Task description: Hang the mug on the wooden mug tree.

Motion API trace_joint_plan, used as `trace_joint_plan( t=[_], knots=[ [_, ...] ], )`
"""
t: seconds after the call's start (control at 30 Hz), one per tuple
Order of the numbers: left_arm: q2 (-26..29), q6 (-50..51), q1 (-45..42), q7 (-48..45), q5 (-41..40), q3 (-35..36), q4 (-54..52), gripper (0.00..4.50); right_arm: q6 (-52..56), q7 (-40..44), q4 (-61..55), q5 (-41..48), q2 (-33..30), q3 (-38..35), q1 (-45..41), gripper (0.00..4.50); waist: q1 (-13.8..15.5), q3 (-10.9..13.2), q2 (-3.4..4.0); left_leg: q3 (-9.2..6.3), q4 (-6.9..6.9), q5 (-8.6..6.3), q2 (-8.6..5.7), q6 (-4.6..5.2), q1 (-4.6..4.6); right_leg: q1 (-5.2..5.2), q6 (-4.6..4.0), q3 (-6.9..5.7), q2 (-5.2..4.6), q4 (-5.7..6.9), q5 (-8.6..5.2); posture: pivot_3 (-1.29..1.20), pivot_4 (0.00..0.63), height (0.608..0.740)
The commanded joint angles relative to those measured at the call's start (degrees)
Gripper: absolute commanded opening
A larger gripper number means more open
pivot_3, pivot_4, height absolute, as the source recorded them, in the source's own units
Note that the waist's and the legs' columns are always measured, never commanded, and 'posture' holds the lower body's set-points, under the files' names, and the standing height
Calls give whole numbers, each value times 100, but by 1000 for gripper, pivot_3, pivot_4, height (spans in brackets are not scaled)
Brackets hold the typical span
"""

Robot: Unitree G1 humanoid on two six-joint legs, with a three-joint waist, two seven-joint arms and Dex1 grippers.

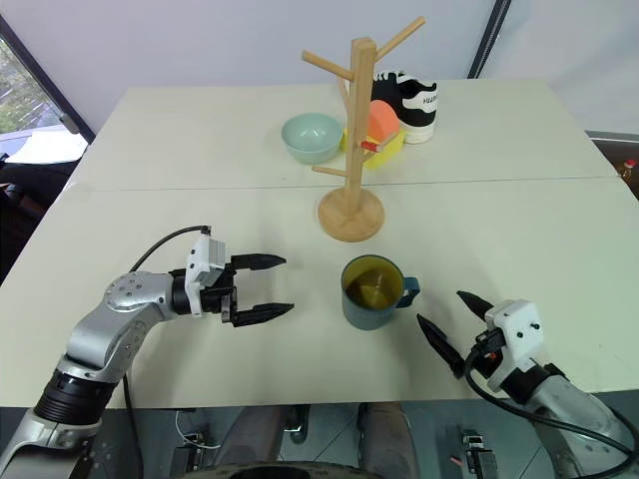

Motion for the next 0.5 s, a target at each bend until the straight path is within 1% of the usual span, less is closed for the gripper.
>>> trace_joint_plan(
  t=[0.03, 0.13, 0.37, 0.5],
  knots=[
    [31, 46, -39, -85, -137, -50, -350, 4500, -179, -51, -6, -88, 37, 17, -103, 4472, 4, -2, 3, 13, -3, 1, 1, -1, 12, -4, -7, 0, -5, -2, -2, 0, 150, 732],
    [31, 23, 8, -93, -118, -61, -388, 4500, -223, -52, 68, -133, 44, 77, -205, 4472, 8, -3, 6, 59, 6, 2, 33, -3, 52, 21, -20, -16, -13, -10, 1, 0, 150, 732],
    [13, -99, 157, -113, -63, -87, -420, 4500, -356, 14, 239, -217, 93, 235, -355, 4472, 13, -3, -1, 93, 33, -18, 36, 34, 54, 57, 0, -15, -17, -71, 16, 0, 150, 732],
    [13, -172, 214, -105, -30, -98, -419, 4500, -433, 14, 365, -279, 109, 319, -456, 4472, 22, -4, -4, 94, 34, -19, 36, 35, 57, 63, -5, -16, -17, -75, 23, 0, 150, 732]
  ],
)
